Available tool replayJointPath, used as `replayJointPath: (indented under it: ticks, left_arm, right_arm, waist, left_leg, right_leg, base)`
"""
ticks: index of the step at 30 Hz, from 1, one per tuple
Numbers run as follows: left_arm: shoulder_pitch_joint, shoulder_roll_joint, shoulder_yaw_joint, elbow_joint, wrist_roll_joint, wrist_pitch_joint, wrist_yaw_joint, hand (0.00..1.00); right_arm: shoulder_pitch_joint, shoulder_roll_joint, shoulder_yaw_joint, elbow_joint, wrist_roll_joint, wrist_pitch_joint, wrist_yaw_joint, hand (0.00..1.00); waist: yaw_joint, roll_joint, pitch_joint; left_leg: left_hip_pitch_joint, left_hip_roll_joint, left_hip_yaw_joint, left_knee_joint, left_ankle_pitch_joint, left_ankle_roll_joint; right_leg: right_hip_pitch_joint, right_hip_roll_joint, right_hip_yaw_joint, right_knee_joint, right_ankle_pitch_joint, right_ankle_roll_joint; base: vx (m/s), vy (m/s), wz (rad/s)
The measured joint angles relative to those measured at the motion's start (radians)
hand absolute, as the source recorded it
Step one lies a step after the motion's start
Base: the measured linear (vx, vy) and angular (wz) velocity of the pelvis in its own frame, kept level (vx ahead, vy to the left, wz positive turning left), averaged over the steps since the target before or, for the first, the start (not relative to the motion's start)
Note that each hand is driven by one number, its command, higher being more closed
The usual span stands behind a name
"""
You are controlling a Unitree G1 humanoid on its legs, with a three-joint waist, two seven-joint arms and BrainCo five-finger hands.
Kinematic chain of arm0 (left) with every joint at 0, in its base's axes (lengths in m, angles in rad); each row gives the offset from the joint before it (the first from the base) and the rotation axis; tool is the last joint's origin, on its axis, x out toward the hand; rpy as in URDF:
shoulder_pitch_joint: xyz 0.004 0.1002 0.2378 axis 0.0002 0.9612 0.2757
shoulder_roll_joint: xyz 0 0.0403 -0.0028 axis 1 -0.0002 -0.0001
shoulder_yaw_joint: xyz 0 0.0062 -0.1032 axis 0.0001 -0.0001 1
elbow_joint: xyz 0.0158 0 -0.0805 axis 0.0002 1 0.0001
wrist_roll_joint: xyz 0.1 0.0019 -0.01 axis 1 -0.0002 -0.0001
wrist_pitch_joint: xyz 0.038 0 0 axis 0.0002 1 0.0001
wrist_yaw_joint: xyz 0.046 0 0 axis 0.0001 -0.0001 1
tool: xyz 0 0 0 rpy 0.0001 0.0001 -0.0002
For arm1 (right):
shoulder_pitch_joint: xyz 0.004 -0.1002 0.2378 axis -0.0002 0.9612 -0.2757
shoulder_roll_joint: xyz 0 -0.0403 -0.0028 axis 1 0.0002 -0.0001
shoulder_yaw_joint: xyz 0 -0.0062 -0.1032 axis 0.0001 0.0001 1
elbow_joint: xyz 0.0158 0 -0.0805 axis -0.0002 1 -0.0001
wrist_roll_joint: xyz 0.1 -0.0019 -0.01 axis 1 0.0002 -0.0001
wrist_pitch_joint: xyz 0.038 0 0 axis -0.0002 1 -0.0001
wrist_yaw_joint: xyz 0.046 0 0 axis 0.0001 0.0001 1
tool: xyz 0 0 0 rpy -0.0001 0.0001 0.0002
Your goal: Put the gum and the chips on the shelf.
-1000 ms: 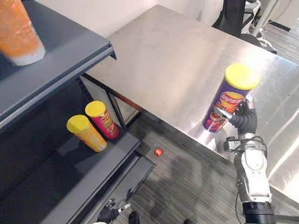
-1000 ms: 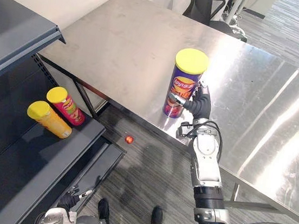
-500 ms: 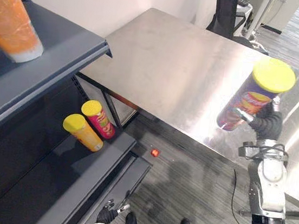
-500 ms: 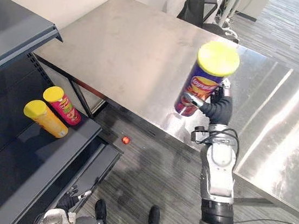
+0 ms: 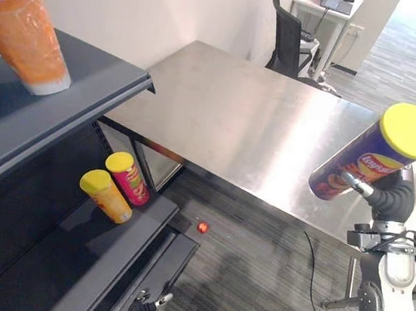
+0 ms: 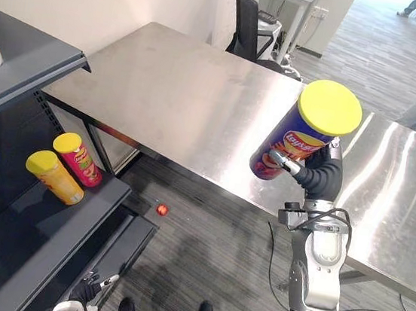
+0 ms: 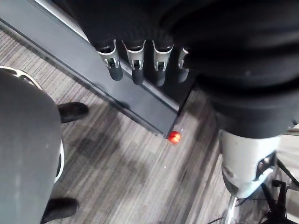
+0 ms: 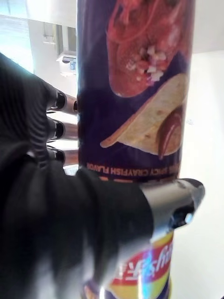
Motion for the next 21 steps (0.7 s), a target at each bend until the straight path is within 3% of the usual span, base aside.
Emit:
replayJointPath:
  ticks: [3,5,8,11,13,14,15,17,18,19,21]
  left_arm:
    - [0.005,-0.001,0.004,0.0,0.0,0.0,-0.002,0.0]
    - [-0.005,0.006,0.012,-0.005,-0.003,0.0,-0.003,0.0]
    - [-0.009,0.005,0.021,-0.007,-0.025,0.0,-0.004,0.0]
    - [-0.01,-0.016,0.063,-0.003,-0.065,0.001,-0.009,0.0]
    - [-0.016,-0.014,0.098,-0.004,-0.064,0.002,-0.01,0.0]
    - [-0.014,-0.012,0.102,-0.003,-0.064,0.002,-0.008,0.0]
    - [-0.015,-0.011,0.123,-0.001,-0.066,0.003,-0.008,0.0]
    - [-0.023,-0.005,0.164,0.012,-0.095,0.007,-0.005,0.0]
    - [-0.015,-0.001,0.179,0.026,-0.1,0.017,-0.005,0.0]
    - [0.004,-0.003,0.185,0.032,-0.1,0.024,-0.005,0.0]
    - [0.031,-0.006,0.185,0.031,-0.1,0.025,-0.011,0.0]
  right_arm:
    - [0.023,0.006,0.0,0.001,0.0,0.0,-0.001,1.0]
    - [0.032,0.037,0.004,0.002,0.0,0.0,-0.001,1.0]
    - [0.032,0.038,0.038,0.002,0.0,0.0,-0.001,1.0]
    - [0.032,0.039,0.08,0.001,0.0,-0.004,-0.003,1.0]
    - [0.025,0.038,0.077,-0.009,0.001,-0.005,-0.005,1.0]
    - [0.022,0.038,0.076,-0.011,0.001,-0.005,-0.006,1.0]
    - [0.015,0.039,0.071,-0.011,0.0,-0.005,-0.006,1.0]
    - [-0.016,0.042,0.055,-0.004,-0.001,-0.005,-0.017,1.0]
    - [-0.032,0.05,0.034,0.012,-0.002,-0.004,-0.033,1.0]
    - [-0.031,0.054,0.014,0.015,-0.003,-0.005,-0.045,1.0]
    - [-0.025,0.061,-0.04,0.015,-0.002,-0.012,-0.06,1.0]
  waist:
    - [0.001,0.002,-0.006]
    - [0.002,-0.01,0.013]
    - [0.003,-0.004,0.036]
    - [0.003,0.018,0.041]
    - [0.008,0.024,0.043]
    - [0.01,0.029,0.045]
    - [0.028,0.035,0.051]
    - [0.053,0.033,0.069]
    - [0.056,0.028,0.076]
    - [0.051,0.025,0.078]
    - [0.046,0.051,0.077]
  left_leg:
    - [0.017,0.003,0.015,0.008,-0.004,-0.003]
    - [-0.042,0.018,0.007,0.167,-0.078,-0.002]
    - [-0.065,0.031,-0.019,0.287,-0.139,0.0]
    - [-0.111,0.016,-0.138,0.265,-0.112,-0.02]
    - [-0.178,-0.004,-0.294,0.168,-0.033,-0.038]
    - [-0.194,-0.002,-0.316,0.139,-0.021,-0.042]
    - [-0.203,0.018,-0.297,0.085,-0.02,-0.044]
    - [-0.25,0.059,-0.128,0.157,-0.025,0.053]
    - [-0.267,0.082,-0.004,0.308,-0.021,0.097]
    - [-0.252,0.109,0.072,0.415,-0.036,0.108]
    - [-0.189,0.16,0.132,0.526,-0.117,0.085]
  right_leg:
    - [-0.007,-0.002,0.014,0.035,-0.007,0.0]
    - [-0.068,-0.006,0.025,0.198,-0.083,-0.002]
    - [-0.081,-0.02,0.018,0.315,-0.153,-0.003]
    - [-0.047,-0.036,-0.093,0.294,-0.167,-0.009]
    - [-0.059,-0.035,-0.244,0.279,-0.169,-0.021]
    - [-0.064,-0.028,-0.276,0.283,-0.168,-0.036]
    - [-0.07,-0.019,-0.326,0.269,-0.15,-0.07]
    - [-0.063,-0.055,-0.431,0.256,-0.158,-0.095]
    - [-0.059,-0.089,-0.479,0.272,-0.161,-0.099]
    - [-0.039,-0.108,-0.519,0.27,-0.158,-0.093]
    - [-0.012,-0.127,-0.594,0.269,-0.155,-0.089]
  base:
    - [-0.01,0.013,-0.15]
    - [-0.05,-0.012,-0.01]
    - [-0.12,-0.057,0.24]
    - [-0.12,-0.052,1.02]
    - [-0.1,-0.12,2.03]
    - [-0.1,-0.155,1.95]
    - [-0.14,-0.094,1.73]
    - [-0.15,-0.053,1.52]
    - [-0.08,-0.085,1.23]
    - [-0.05,-0.088,1.48]
    - [-0.04,0.01,1.21]
